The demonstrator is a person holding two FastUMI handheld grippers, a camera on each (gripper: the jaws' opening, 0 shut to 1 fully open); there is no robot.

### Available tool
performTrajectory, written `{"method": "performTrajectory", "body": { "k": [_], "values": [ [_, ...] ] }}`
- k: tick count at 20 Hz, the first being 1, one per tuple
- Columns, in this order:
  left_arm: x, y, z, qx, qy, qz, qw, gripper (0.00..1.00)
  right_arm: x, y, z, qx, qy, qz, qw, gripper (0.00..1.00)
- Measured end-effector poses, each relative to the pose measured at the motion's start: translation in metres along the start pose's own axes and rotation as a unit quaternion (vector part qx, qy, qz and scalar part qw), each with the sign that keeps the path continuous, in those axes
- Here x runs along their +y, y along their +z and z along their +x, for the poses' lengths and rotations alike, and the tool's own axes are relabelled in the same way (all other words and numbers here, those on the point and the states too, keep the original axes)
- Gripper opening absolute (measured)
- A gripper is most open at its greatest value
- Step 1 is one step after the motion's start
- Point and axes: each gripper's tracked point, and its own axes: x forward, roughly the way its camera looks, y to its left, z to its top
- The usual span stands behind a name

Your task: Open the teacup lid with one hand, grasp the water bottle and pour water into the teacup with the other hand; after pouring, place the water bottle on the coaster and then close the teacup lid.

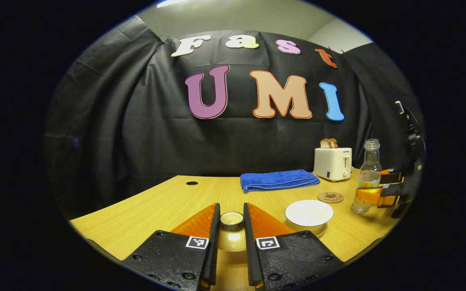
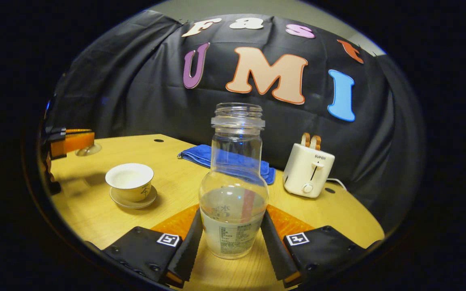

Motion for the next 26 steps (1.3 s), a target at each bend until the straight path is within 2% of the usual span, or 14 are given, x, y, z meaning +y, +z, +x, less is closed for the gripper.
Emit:
{"method": "performTrajectory", "body": {
  "k": [6, 14, 17, 20, 26],
  "values": [
    [-0.003, 0.001, 0.0, 0.0, -0.009, 0.0, 1.0, 0.28, 0.015, 0.007, 0.002, -0.01, -0.018, -0.136, 0.99, 0.8],
    [-0.002, 0.001, 0.0, 0.0, -0.01, -0.001, 1.0, 0.28, 0.015, 0.01, 0.009, -0.003, -0.044, -0.256, 0.966, 0.79],
    [-0.002, 0.001, 0.0, 0.0, -0.01, -0.001, 1.0, 0.29, 0.013, 0.023, 0.011, -0.021, -0.059, -0.306, 0.95, 0.79],
    [-0.002, 0.001, 0.0, 0.0, -0.01, -0.001, 1.0, 0.28, 0.023, 0.031, 0.013, -0.033, -0.055, -0.355, 0.932, 0.8],
    [-0.002, 0.001, 0.0, 0.001, -0.011, -0.001, 1.0, 0.28, 0.038, 0.033, 0.019, -0.045, -0.054, -0.452, 0.889, 0.78]
  ]
}}
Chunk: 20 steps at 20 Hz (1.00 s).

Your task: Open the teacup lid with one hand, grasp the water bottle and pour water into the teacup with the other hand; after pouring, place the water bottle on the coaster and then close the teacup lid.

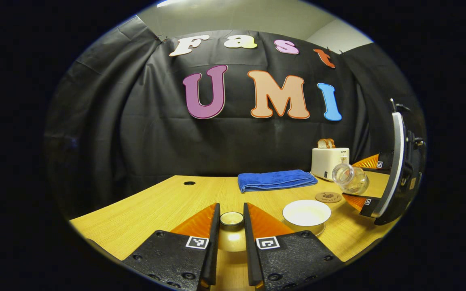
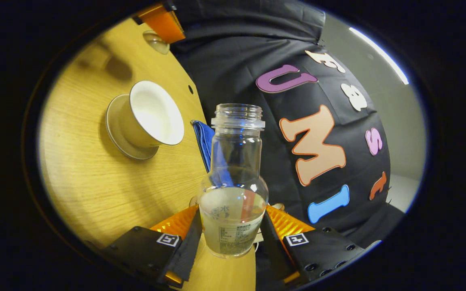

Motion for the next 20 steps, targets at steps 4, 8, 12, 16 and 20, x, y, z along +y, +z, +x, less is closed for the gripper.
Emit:
{"method": "performTrajectory", "body": {
  "k": [4, 8, 12, 16, 20],
  "values": [
    [0.0, 0.0, 0.0, 0.0, 0.0, 0.0, 1.0, 0.28, 0.005, -0.003, 0.0, 0.007, 0.001, -0.052, 0.999, 0.8],
    [0.0, 0.0, 0.0, 0.0, 0.0, 0.0, 1.0, 0.28, 0.005, 0.001, -0.001, -0.002, -0.001, -0.086, 0.996, 0.79],
    [0.001, -0.001, 0.0, 0.0, 0.0, 0.0, 1.0, 0.28, 0.004, 0.004, -0.006, -0.006, -0.009, -0.131, 0.991, 0.8],
    [0.001, 0.0, 0.001, 0.0, -0.001, 0.0, 1.0, 0.28, -0.005, 0.005, 0.002, -0.009, -0.019, -0.161, 0.987, 0.78],
    [0.001, 0.0, 0.001, 0.0, 0.0, 0.0, 1.0, 0.28, -0.004, 0.003, 0.002, -0.004, -0.027, -0.191, 0.981, 0.78]
  ]
}}
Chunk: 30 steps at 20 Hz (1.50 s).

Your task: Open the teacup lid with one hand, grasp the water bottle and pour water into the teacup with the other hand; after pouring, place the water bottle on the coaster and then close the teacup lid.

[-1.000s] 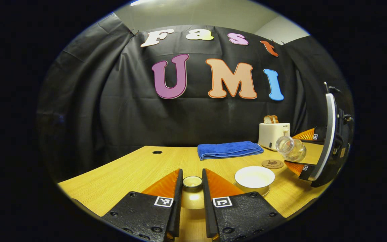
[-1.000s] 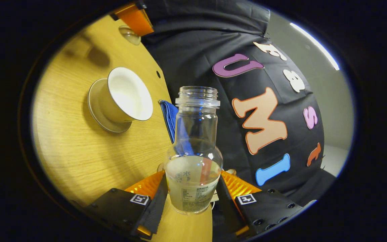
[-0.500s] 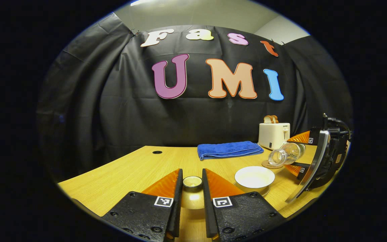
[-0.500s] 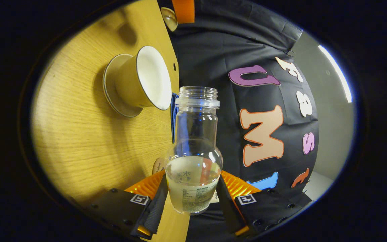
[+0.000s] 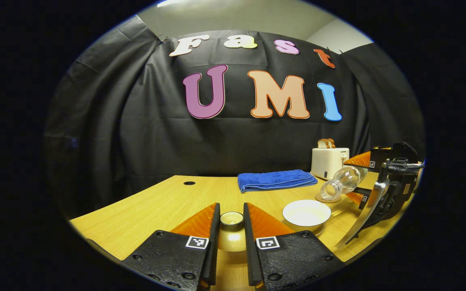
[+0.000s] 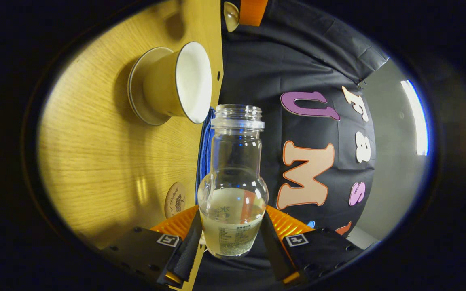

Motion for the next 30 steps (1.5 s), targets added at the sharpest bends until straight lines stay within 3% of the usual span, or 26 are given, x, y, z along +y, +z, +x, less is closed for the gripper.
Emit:
{"method": "performTrajectory", "body": {
  "k": [18, 30],
  "values": [
    [-0.001, 0.0, 0.0, 0.0, 0.0, 0.0, 1.0, 0.28, -0.015, 0.004, 0.004, -0.018, -0.02, -0.09, 0.996, 0.8],
    [0.0, -0.001, 0.001, 0.0, 0.0, -0.001, 1.0, 0.28, -0.03, 0.013, 0.006, -0.042, -0.049, -0.152, 0.986, 0.79]
  ]
}}
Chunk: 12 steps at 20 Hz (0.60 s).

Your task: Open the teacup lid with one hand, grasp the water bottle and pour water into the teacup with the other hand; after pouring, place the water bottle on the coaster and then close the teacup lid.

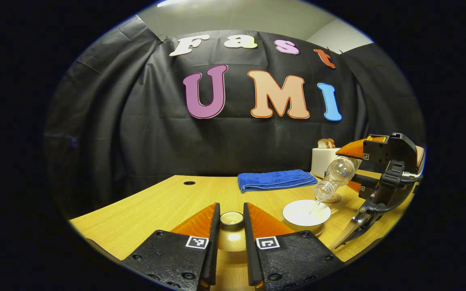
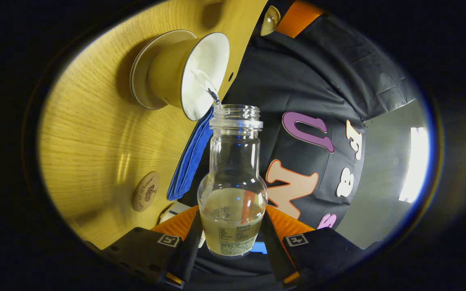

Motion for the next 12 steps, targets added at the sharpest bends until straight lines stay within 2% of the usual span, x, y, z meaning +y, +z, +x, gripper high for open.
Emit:
{"method": "performTrajectory", "body": {
  "k": [12],
  "values": [
    [0.001, 0.0, -0.001, 0.001, 0.002, 0.0, 1.0, 0.28, -0.018, 0.008, 0.004, -0.026, -0.036, -0.073, 0.996, 0.78]
  ]
}}
